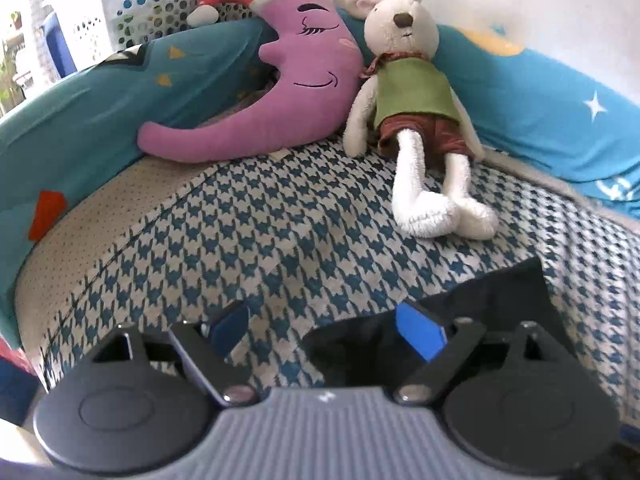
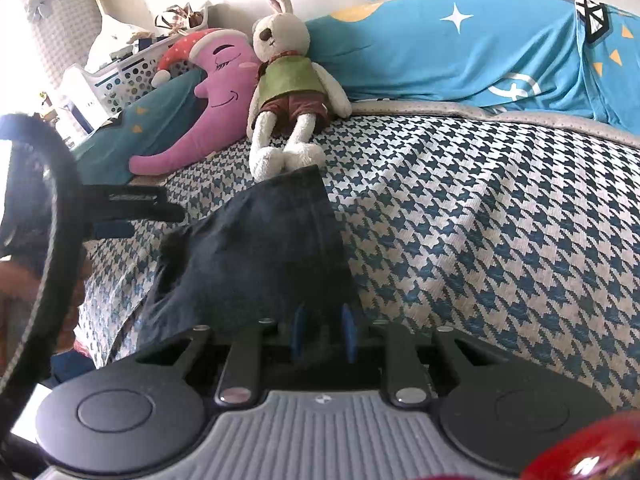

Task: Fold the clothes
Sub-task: 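Lower the black bundle onto the bedspread with the right tool and open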

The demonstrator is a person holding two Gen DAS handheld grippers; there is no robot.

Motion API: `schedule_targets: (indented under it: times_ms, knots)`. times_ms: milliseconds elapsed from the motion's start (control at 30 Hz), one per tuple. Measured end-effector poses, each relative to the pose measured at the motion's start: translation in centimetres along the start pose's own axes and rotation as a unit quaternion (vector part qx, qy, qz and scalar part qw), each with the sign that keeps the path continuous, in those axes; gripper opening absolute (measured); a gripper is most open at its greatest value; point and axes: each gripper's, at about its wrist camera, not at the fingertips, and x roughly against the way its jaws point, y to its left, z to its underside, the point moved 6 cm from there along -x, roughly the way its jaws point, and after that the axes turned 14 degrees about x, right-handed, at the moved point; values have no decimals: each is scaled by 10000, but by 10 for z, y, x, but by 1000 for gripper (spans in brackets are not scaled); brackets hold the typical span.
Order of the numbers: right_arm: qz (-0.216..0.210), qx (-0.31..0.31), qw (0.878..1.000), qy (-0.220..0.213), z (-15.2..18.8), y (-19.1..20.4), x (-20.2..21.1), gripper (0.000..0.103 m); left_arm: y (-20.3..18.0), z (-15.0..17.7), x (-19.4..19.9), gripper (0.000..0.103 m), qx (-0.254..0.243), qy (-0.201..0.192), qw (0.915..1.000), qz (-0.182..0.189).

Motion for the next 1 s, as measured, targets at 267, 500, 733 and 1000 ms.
schedule_targets:
  times_ms: [267, 500, 733, 1000]
  knots:
    - [-20, 12, 10000, 58, 0, -1, -1, 21, 34, 9, -12, 86, 265, 251, 9987, -344]
    - [1, -75, 9999, 91, 2, -4, -1, 21, 57, 8, -24, 86, 484, 252, 9950, -836]
    - [-106, -84, 9999, -94, -1, 2, 14, 21, 62, 6, -6, 86, 765, 146, 9946, -681]
    - [-251, 213, 9994, 78, 15, 22, 19, 21, 36, 22, 27, 90, 553, 153, 9982, -189]
